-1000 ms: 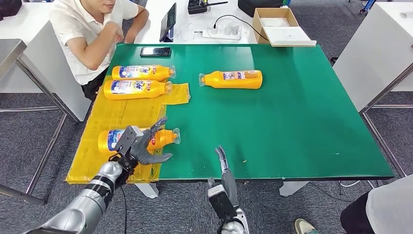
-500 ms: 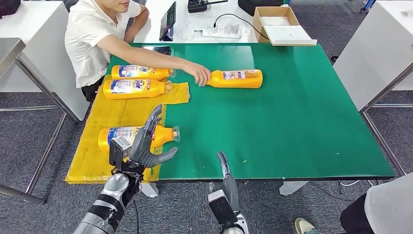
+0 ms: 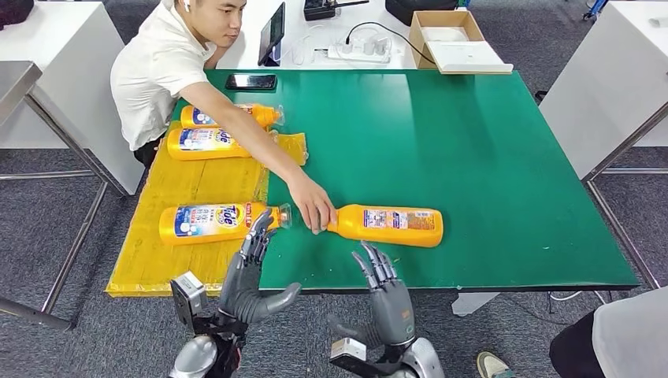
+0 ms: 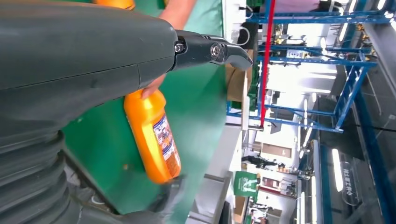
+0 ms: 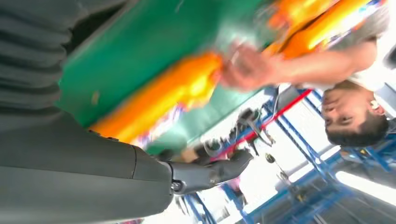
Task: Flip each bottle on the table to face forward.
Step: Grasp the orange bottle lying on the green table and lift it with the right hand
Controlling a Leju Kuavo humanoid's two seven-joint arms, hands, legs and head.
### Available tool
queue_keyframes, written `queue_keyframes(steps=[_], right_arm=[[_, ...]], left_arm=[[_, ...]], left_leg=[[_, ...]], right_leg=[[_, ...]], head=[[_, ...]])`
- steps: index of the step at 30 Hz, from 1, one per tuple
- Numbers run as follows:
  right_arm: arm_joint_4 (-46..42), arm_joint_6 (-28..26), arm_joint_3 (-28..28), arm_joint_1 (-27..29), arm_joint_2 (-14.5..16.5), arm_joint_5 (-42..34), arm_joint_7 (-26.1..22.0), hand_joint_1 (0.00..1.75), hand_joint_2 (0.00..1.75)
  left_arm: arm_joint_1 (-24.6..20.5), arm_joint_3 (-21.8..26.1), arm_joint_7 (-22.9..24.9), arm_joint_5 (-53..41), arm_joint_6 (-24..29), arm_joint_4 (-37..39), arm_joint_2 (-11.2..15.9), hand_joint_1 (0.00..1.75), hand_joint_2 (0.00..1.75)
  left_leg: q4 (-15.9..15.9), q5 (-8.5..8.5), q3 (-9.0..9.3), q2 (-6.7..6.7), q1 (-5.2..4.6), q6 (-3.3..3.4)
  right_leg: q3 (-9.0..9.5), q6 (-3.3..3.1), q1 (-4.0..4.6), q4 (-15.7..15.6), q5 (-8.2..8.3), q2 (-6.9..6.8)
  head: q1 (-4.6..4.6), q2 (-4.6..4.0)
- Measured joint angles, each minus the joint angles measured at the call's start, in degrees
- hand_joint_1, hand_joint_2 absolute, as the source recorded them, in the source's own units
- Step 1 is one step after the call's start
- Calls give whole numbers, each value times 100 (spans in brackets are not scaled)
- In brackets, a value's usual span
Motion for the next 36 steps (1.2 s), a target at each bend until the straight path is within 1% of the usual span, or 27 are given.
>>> queue_keyframes(steps=[3,9,11,14,19,25,30,36], right_arm=[[-104,-3,-317,-20,-94,68,61,0,175],[-194,-3,-544,-24,-152,166,93,0,175],[-221,-3,-664,-32,-161,520,206,0,175],[-214,-3,-902,-129,-236,998,502,0,175],[141,0,-966,-593,-476,1199,1041,0,175],[950,-2,-879,-1244,-598,1678,1601,0,175],[1421,-5,-914,-1640,-698,2166,1836,0,175],[1872,-5,-1035,-2011,-793,2331,1905,0,175]], left_arm=[[109,-38,9,-10,14,-72,-1,0,175],[146,-78,16,-10,19,-120,-1,0,175],[153,-78,13,-6,33,-128,-1,0,175],[166,-79,-34,-40,114,-178,-1,0,175],[143,-152,-56,-174,226,-261,-1,0,175],[62,-329,-34,-189,238,-262,-13,0,175],[4,-414,-34,-145,242,-261,-16,0,175],[-54,-487,-22,-96,233,-246,-16,0,175]], left_leg=[[0,0,1,2,0,0],[1,0,1,2,1,0],[1,0,0,3,1,0],[1,0,-1,1,1,0],[1,1,0,7,-3,2],[3,3,1,6,-2,1],[3,3,1,5,-1,1],[3,3,-1,5,-2,2]], right_leg=[[1,1,0,0,1,0],[0,1,1,1,1,1],[0,1,1,1,1,1],[0,1,0,1,1,0],[2,4,-2,0,6,1],[1,3,-1,1,7,1],[0,3,0,2,7,1],[0,3,-1,1,7,1]], head=[[2,0],[-1,-2],[-1,-1],[-1,-1],[0,0],[-1,-1],[-1,-1],[0,-1]])
